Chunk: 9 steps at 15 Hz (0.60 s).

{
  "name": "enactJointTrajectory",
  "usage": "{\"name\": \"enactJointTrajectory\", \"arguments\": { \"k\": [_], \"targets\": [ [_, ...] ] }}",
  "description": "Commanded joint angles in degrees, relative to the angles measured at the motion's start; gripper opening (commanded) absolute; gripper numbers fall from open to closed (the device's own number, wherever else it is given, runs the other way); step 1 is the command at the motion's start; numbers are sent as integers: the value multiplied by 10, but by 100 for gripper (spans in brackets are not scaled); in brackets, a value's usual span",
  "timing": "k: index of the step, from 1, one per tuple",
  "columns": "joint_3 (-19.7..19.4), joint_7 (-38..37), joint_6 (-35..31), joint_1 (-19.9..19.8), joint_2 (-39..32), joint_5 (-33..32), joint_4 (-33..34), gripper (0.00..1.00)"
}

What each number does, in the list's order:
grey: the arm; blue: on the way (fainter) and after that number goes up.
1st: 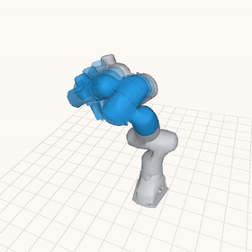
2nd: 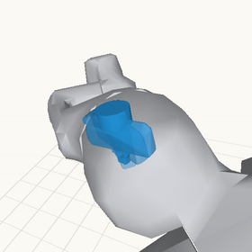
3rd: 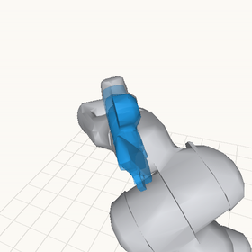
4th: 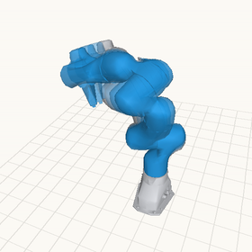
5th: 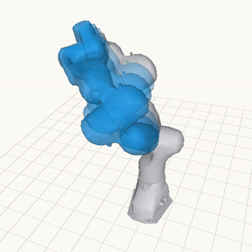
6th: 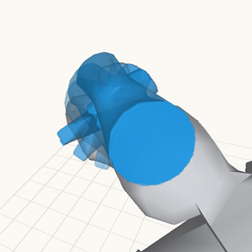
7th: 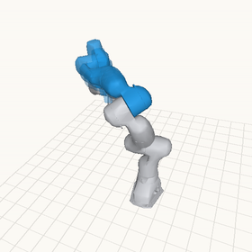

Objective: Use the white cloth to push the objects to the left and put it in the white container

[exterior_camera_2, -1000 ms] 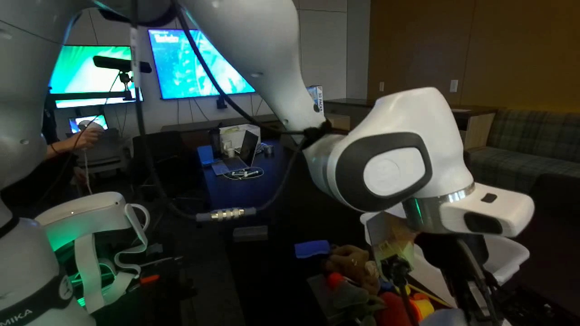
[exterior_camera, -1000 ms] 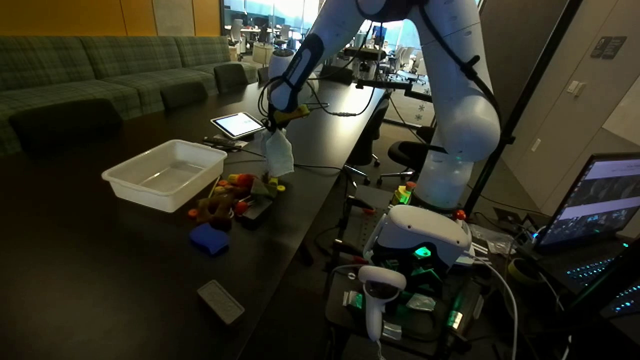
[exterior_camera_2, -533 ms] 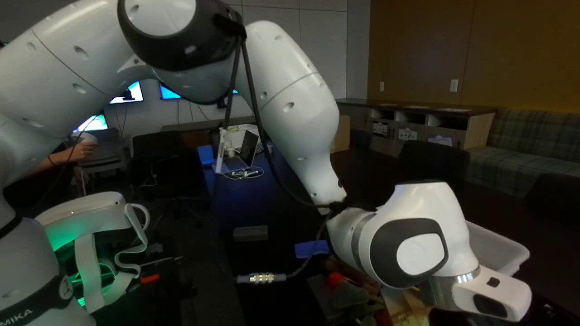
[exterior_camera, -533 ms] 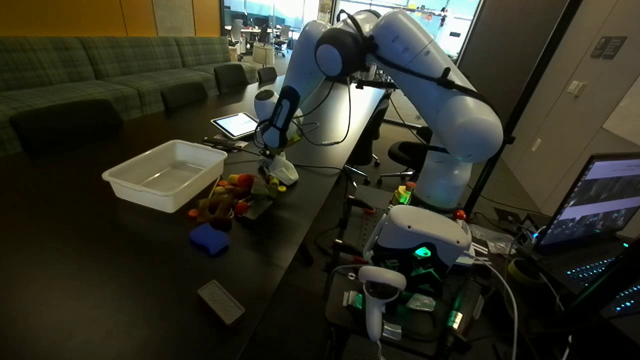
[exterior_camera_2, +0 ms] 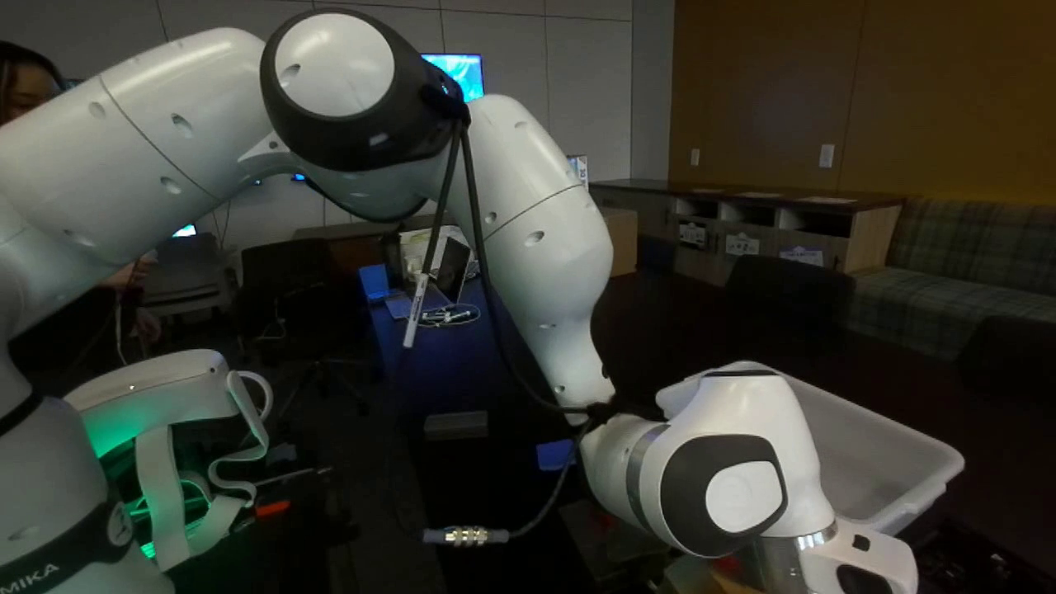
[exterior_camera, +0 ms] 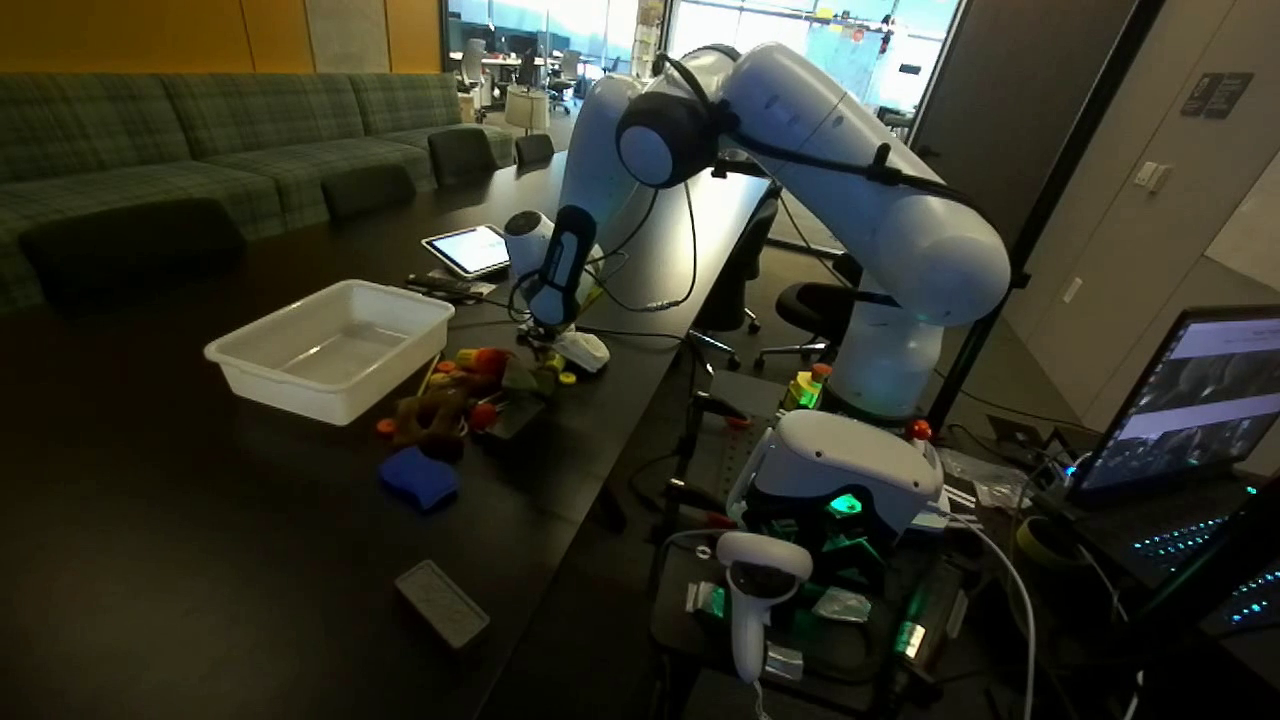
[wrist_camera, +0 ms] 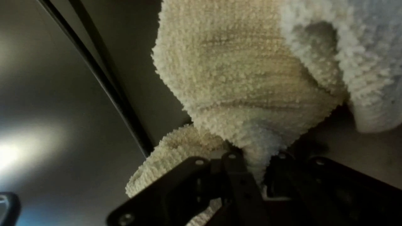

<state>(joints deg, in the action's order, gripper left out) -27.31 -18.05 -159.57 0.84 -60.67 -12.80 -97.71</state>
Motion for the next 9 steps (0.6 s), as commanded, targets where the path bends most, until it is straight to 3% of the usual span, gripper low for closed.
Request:
{"name": "enactJointTrajectory", "arguments": {
  "k": [1,9],
  "targets": [
    [-45,10,-2,39,-13,-30,-19,7],
    [-84,-7,32,115,-6,-56,-91,7]
  ]
}}
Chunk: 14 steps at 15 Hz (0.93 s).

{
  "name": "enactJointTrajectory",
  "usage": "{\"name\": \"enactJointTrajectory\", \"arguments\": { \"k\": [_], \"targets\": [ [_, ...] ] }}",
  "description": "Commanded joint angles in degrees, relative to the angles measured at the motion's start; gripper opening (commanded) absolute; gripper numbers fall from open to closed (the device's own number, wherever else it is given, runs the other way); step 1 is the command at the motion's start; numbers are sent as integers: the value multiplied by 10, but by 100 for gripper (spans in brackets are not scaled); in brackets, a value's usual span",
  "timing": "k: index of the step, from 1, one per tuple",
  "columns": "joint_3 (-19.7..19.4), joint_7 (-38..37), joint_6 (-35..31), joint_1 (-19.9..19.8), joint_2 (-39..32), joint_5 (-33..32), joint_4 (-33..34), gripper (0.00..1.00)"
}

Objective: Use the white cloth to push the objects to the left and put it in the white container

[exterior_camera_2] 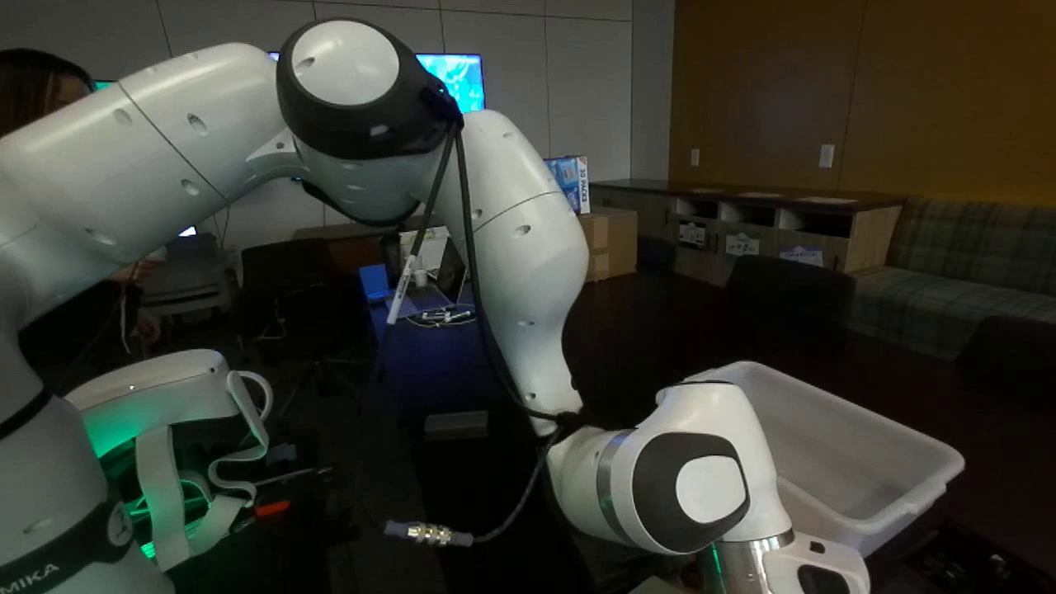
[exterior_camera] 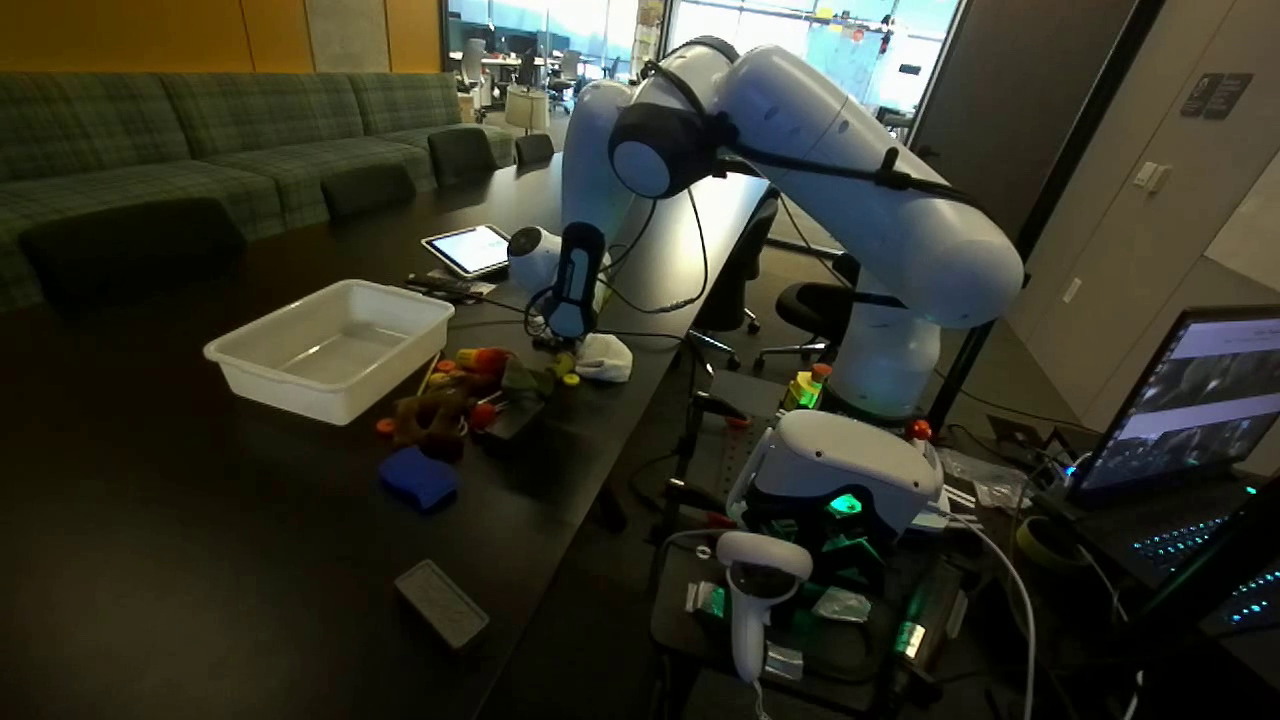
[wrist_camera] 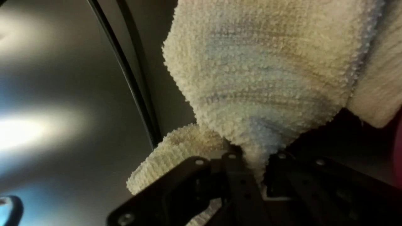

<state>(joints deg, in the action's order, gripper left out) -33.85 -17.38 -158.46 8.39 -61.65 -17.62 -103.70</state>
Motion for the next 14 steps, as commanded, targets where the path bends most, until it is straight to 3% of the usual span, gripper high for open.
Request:
{"name": "enactJointTrajectory", "arguments": {
  "k": [1,7,14],
  "targets": [
    [-8,-4,34,41,13,-5,-39,7],
    [45,-22,115,68,59,2,-58,7],
    [124,-123,256,88,88,24,-37,7]
  ]
}}
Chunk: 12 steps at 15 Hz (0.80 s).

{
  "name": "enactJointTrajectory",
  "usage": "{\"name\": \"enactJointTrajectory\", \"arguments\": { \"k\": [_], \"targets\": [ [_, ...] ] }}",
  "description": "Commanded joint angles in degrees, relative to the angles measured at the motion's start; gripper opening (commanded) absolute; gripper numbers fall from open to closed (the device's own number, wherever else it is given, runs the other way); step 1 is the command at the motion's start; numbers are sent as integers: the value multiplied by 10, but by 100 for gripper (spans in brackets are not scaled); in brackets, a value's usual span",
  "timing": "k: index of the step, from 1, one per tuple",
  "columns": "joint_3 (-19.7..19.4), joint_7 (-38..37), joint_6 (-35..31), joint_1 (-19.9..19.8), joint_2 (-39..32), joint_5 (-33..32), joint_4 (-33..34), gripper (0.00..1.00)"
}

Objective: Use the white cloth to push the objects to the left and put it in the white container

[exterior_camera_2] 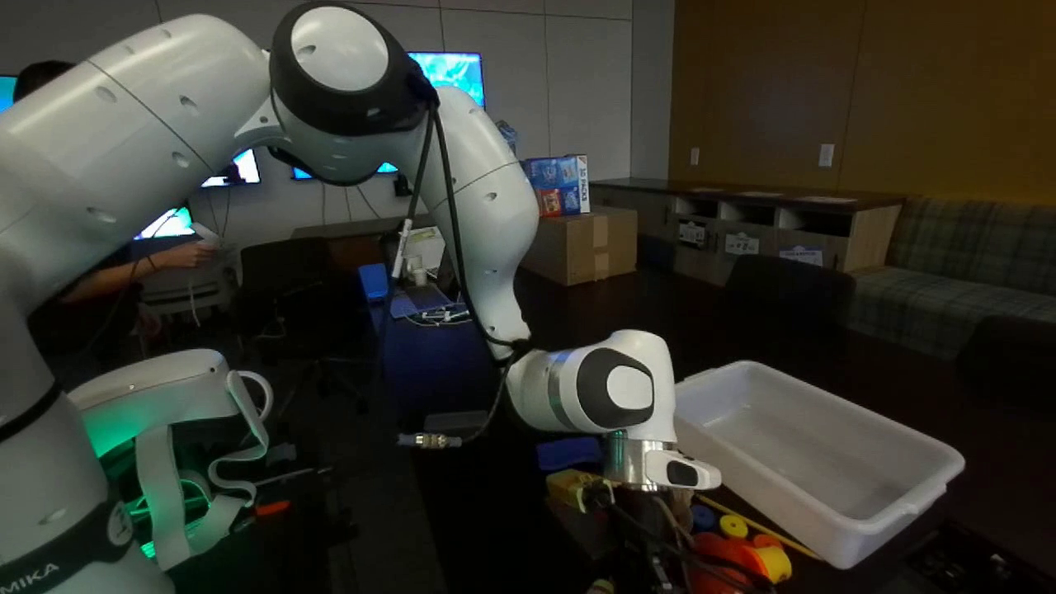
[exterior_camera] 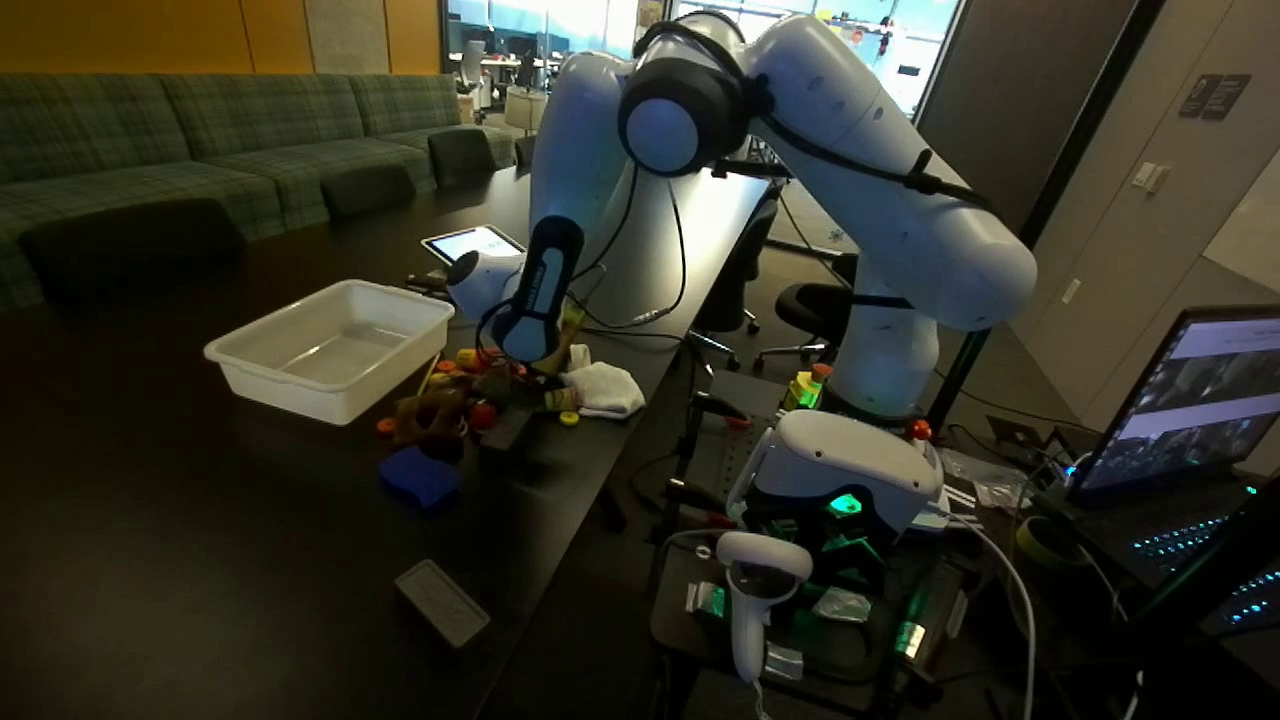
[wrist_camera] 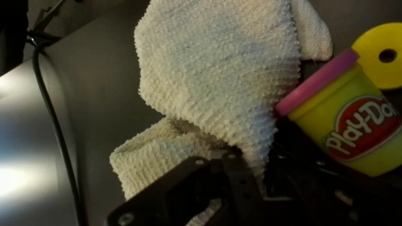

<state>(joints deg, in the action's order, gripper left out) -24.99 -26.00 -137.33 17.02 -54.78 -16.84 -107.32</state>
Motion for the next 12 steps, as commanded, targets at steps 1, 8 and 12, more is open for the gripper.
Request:
{"name": "enactJointTrajectory", "arguments": {
  "k": [1,8,12],
  "targets": [
    [48,-44,60,1,29,18,-3,7],
    [145,-113,135,7,48,63,12,7],
    [201,-148,138,17,49,98,26,7]
  ]
}}
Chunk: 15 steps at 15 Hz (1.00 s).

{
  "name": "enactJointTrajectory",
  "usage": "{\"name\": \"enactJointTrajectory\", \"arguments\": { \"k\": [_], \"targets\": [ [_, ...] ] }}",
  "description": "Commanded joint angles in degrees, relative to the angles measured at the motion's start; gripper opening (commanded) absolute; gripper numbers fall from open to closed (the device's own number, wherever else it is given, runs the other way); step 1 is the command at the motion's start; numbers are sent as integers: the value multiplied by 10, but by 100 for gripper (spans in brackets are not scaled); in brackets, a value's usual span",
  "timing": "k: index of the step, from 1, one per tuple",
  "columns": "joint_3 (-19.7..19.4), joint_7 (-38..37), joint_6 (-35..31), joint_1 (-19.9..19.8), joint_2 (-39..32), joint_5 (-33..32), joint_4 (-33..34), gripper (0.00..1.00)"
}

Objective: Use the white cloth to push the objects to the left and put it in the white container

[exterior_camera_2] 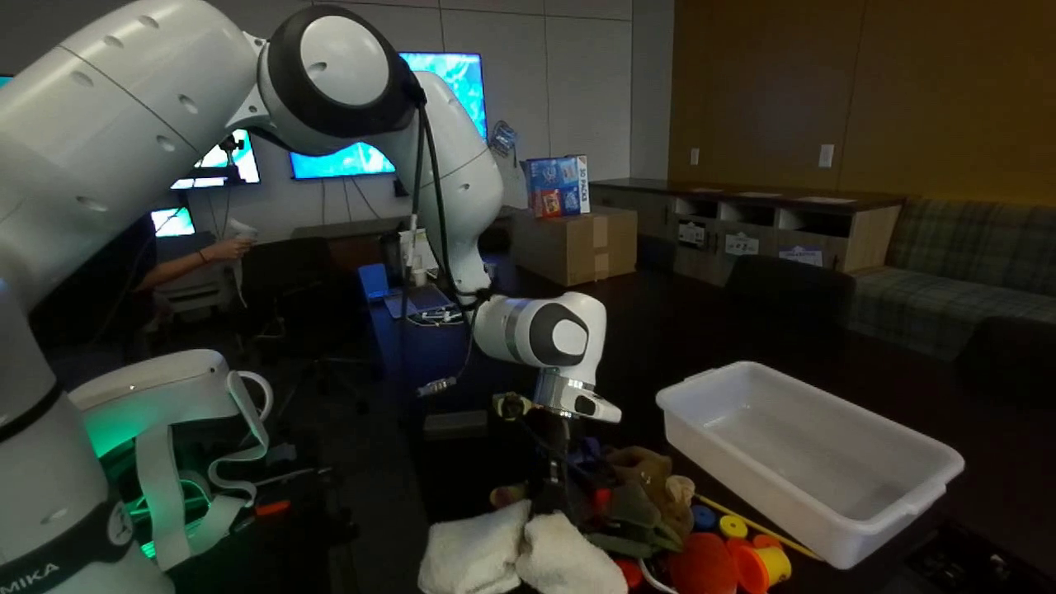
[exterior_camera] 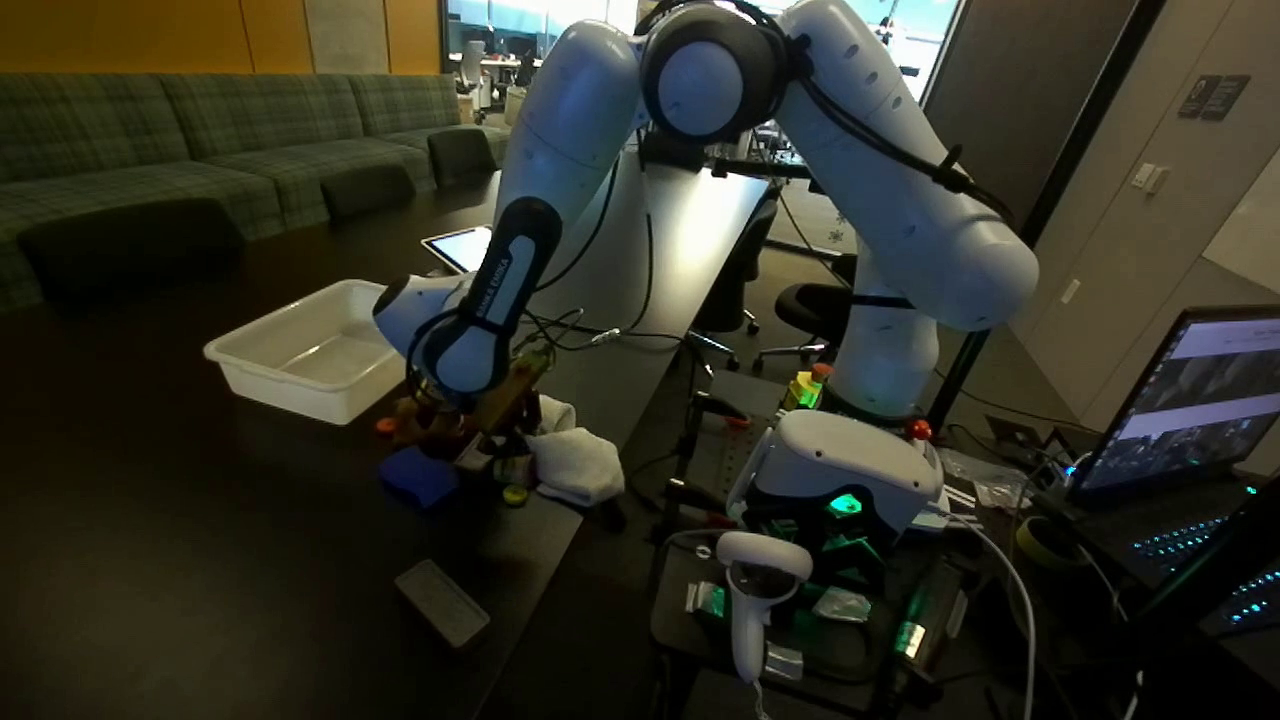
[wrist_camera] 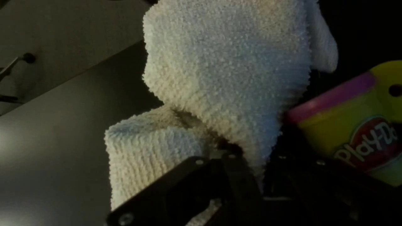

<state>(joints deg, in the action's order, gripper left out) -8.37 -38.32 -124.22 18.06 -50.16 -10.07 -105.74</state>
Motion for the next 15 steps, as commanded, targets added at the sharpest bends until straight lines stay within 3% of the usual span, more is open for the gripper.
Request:
{"name": "enactJointTrajectory", "arguments": {
  "k": [1,10,15],
  "targets": [
    [46,-34,7,12,4,36,14,7],
    [130,-39,-2,32,46,104,20,7],
    [129,-1,-28,2,138,116,-46,7]
  ]
}}
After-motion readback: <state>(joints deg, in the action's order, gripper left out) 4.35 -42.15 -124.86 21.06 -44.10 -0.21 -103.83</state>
